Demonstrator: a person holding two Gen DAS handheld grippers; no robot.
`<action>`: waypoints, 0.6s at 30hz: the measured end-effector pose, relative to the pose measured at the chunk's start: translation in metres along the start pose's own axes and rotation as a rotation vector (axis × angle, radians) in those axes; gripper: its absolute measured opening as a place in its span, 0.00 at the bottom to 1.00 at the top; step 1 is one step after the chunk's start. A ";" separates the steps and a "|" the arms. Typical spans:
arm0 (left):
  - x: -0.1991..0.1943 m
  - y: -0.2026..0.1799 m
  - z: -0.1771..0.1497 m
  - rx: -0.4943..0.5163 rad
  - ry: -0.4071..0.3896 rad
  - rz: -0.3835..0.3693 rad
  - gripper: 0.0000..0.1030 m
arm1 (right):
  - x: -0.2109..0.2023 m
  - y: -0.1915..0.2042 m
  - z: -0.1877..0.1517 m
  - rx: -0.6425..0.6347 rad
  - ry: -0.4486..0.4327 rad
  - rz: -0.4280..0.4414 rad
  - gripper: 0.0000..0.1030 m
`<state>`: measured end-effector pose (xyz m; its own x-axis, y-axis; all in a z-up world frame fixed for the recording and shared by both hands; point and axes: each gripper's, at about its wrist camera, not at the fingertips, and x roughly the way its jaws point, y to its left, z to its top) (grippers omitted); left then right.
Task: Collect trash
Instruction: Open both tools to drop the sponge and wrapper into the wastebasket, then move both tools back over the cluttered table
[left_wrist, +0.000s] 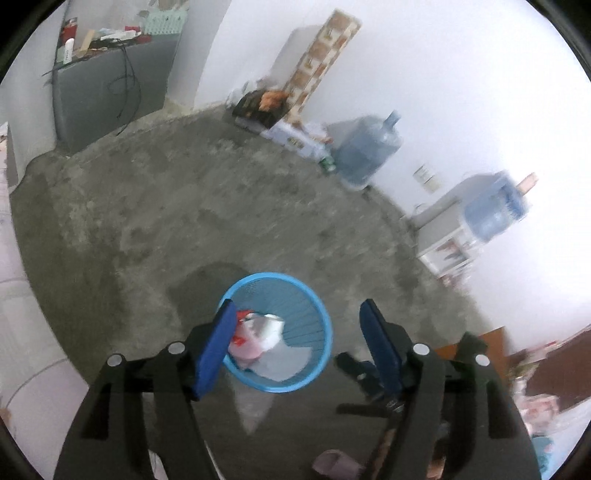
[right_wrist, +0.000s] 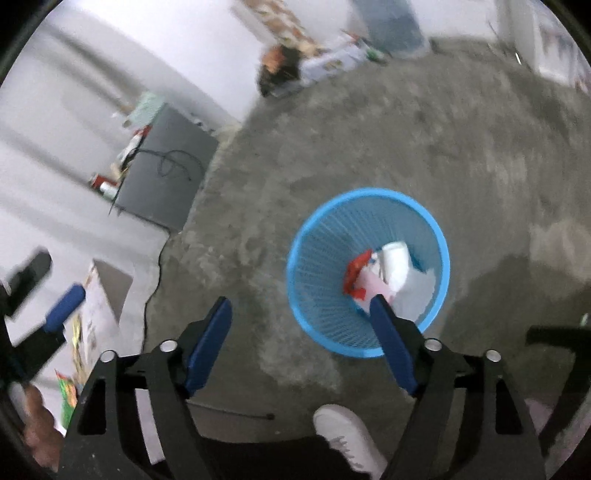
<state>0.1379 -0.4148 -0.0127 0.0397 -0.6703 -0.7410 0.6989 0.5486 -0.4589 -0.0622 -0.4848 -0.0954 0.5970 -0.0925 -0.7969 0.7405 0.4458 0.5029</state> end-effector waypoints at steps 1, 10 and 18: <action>-0.014 -0.001 -0.001 0.002 -0.011 -0.013 0.66 | -0.010 0.013 -0.004 -0.039 -0.018 0.000 0.79; -0.146 0.008 -0.023 0.046 -0.173 -0.029 0.73 | -0.075 0.087 -0.027 -0.278 -0.152 -0.008 0.92; -0.259 0.070 -0.070 -0.034 -0.324 0.061 0.77 | -0.105 0.123 -0.056 -0.424 -0.250 -0.028 0.92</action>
<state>0.1263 -0.1678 0.1129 0.3098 -0.7564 -0.5760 0.6640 0.6058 -0.4384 -0.0511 -0.3699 0.0318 0.6730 -0.2973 -0.6772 0.5971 0.7587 0.2603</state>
